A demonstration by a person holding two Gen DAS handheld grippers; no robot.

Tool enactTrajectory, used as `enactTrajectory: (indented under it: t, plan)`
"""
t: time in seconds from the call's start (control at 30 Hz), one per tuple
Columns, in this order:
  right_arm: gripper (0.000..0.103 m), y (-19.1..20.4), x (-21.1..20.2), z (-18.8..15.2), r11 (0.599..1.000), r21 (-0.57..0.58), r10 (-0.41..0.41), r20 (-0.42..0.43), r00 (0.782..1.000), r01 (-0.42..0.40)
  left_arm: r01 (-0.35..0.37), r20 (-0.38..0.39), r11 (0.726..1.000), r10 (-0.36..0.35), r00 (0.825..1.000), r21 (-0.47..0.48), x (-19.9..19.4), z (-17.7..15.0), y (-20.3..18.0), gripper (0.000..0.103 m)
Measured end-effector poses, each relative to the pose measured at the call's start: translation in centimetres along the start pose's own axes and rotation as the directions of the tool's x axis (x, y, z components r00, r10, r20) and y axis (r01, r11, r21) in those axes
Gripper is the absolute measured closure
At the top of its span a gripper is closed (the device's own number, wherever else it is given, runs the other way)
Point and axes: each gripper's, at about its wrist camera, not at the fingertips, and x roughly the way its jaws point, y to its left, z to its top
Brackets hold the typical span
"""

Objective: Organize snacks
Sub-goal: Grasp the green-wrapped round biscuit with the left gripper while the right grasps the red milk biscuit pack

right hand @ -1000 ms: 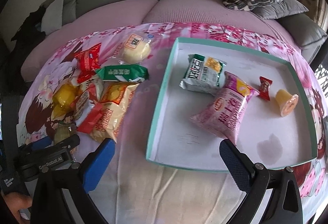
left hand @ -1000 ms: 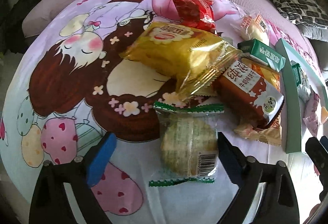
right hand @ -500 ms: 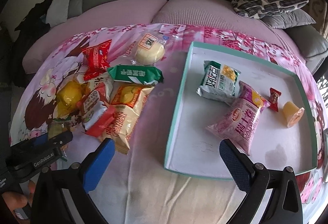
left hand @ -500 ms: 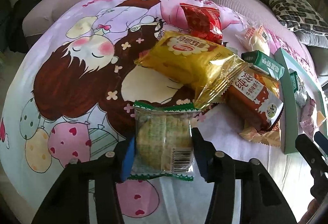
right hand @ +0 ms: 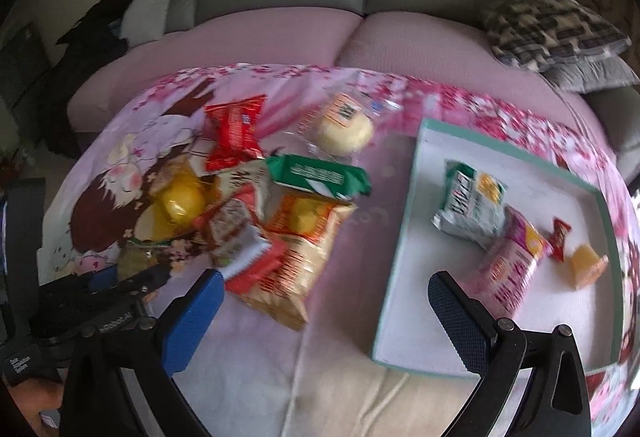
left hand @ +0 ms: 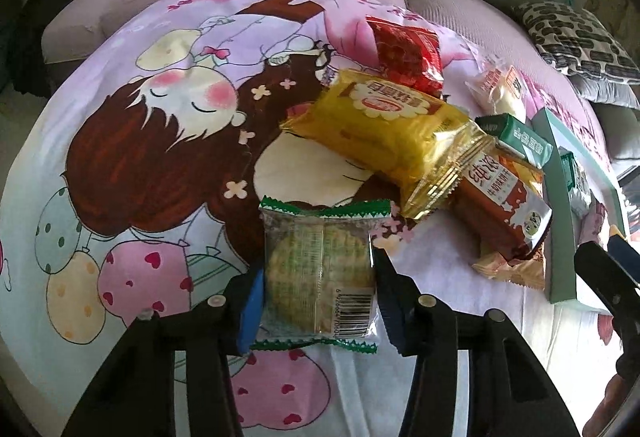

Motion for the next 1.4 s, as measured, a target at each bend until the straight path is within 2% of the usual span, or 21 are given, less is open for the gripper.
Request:
enactTrajectory:
  t: [0.13, 0.27, 0.37, 0.43, 0.53, 0.63, 0.67, 0.83, 0.9, 0.97, 1.0, 1.03, 1.07, 1.4]
  plan:
    - [0.0, 2.1, 0.3, 0.3, 0.997, -0.065, 0.045, 0.001, 0.999, -0.045, 0.003, 0.006, 1.0, -0.003, 1.0, -0.016, 0.0, 0.1, 1.1, 0.051]
    - [0.001, 3.8, 1.2, 0.7, 0.991, -0.123, 0.053, -0.012, 0.999, -0.054, 0.007, 0.009, 1.0, -0.006, 1.0, -0.023, 0.0, 0.0, 1.9, 0.051]
    - [0.009, 4.8, 2.1, 1.1, 0.985, -0.167, 0.048, -0.024, 0.999, -0.052, 0.008, 0.01, 1.0, -0.008, 1.0, -0.027, 0.1, 0.0, 2.5, 0.051]
    - [0.011, 5.1, 2.6, 1.2, 0.982, -0.185, 0.04, -0.03, 0.999, -0.045, 0.009, 0.011, 1.0, -0.008, 1.0, -0.029, 0.3, 0.2, 2.7, 0.051]
    - [0.023, 5.3, 3.3, 1.4, 0.979, -0.2, 0.035, -0.043, 0.998, -0.043, 0.006, 0.012, 1.0, -0.005, 1.0, -0.027, 0.4, 0.2, 3.1, 0.051]
    - [0.029, 5.5, 3.6, 1.5, 0.976, -0.212, 0.032, -0.046, 0.998, -0.041, 0.001, 0.013, 1.0, -0.001, 1.0, -0.025, 0.1, 0.1, 3.3, 0.051]
    - [0.034, 5.6, 3.7, 1.6, 0.975, -0.217, 0.035, -0.048, 0.998, -0.045, 0.0, 0.013, 1.0, 0.0, 1.0, -0.024, 0.0, 0.1, 3.4, 0.051]
    - [0.049, 5.9, 4.0, 1.8, 0.972, -0.225, 0.056, -0.058, 0.997, -0.067, -0.009, 0.012, 1.0, 0.009, 1.0, -0.021, 0.7, 0.4, 2.3, 0.051]
    - [0.059, 6.0, 3.9, 1.7, 0.971, -0.222, 0.075, -0.057, 0.996, -0.086, -0.011, 0.011, 1.0, 0.011, 1.0, -0.022, 0.8, 0.5, 2.2, 0.051]
    - [0.062, 6.0, 3.7, 1.7, 0.971, -0.224, 0.075, -0.053, 0.996, -0.085, -0.013, 0.011, 1.0, 0.014, 1.0, -0.021, 0.7, 0.4, 2.1, 0.051]
    - [0.066, 6.0, 3.7, 1.7, 0.971, -0.221, 0.081, -0.051, 0.995, -0.09, -0.015, 0.011, 1.0, 0.015, 1.0, -0.02, 0.8, 0.4, 2.1, 0.051]
    - [0.076, 5.9, 3.5, 1.7, 0.972, -0.217, 0.086, -0.047, 0.995, -0.095, -0.017, 0.011, 1.0, 0.017, 1.0, -0.018, 0.8, 0.4, 2.0, 0.051]
    - [0.08, 5.8, 3.4, 1.7, 0.972, -0.211, 0.095, -0.048, 0.994, -0.103, -0.018, 0.011, 1.0, 0.018, 1.0, -0.017, 0.8, 0.5, 2.0, 0.051]
    - [0.082, 5.5, 3.4, 1.5, 0.971, -0.204, 0.119, -0.053, 0.991, -0.127, -0.027, 0.007, 1.0, 0.027, 1.0, -0.009, 0.8, 0.5, 1.7, 0.051]
